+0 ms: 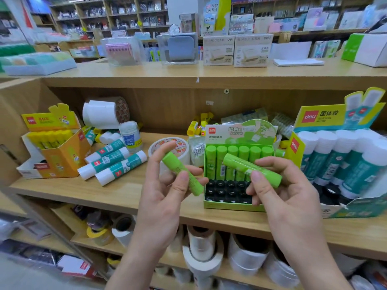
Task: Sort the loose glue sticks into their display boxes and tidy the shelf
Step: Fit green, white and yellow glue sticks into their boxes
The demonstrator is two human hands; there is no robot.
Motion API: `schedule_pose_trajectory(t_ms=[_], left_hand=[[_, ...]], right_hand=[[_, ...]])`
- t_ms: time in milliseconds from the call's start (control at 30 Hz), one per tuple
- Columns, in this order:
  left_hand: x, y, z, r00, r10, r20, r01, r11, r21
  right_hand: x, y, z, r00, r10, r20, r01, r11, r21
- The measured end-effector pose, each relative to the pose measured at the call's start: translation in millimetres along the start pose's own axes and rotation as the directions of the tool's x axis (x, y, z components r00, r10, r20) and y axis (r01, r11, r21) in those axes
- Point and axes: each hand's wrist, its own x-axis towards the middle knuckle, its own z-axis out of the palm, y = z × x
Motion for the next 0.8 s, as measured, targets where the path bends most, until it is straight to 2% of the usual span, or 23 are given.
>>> schedule_pose_trajectory(t_ms=[67,233,300,400,533,800], left_hand=[[0.4,-1.2,0.3,1.000,0.017,0.006,-0.017,1.000,0.018],[6.4,1.7,1.0,0.994,0.037,-0.100,-0.036,0.999,0.004],[9.6,1.8,0.2,0.990,0.058,-0.127,-0.052,0.998,0.047],[15.1,3.9,2.0,0.987,0.132,-0.092,-0.116,0.981,0.157],[27.4,-0.9,10.2,0.963,0.267,0.043,-0.262,0.881,0.395],[43.6,-22.6,8.3,0.903,0.361,0.232,-0.421,0.635,0.648]], right_hand=[[0.5,1.1,0.3,1.000,-0.016,-0.017,0.016,1.000,0.010],[2.9,3.7,-2.2,0.998,-0.050,-0.043,0.051,0.998,0.025],[2.7,6.4,-3.5,0.997,-0.052,-0.055,0.053,0.998,0.021],[2.2,11.8,-6.0,0.996,-0.063,-0.059,0.061,0.998,-0.029],[2.8,17.7,-8.0,0.997,-0.071,-0.041,0.068,0.996,-0.059],[2.3,27.0,-8.9,0.998,-0.066,-0.020,0.064,0.995,-0.072]])
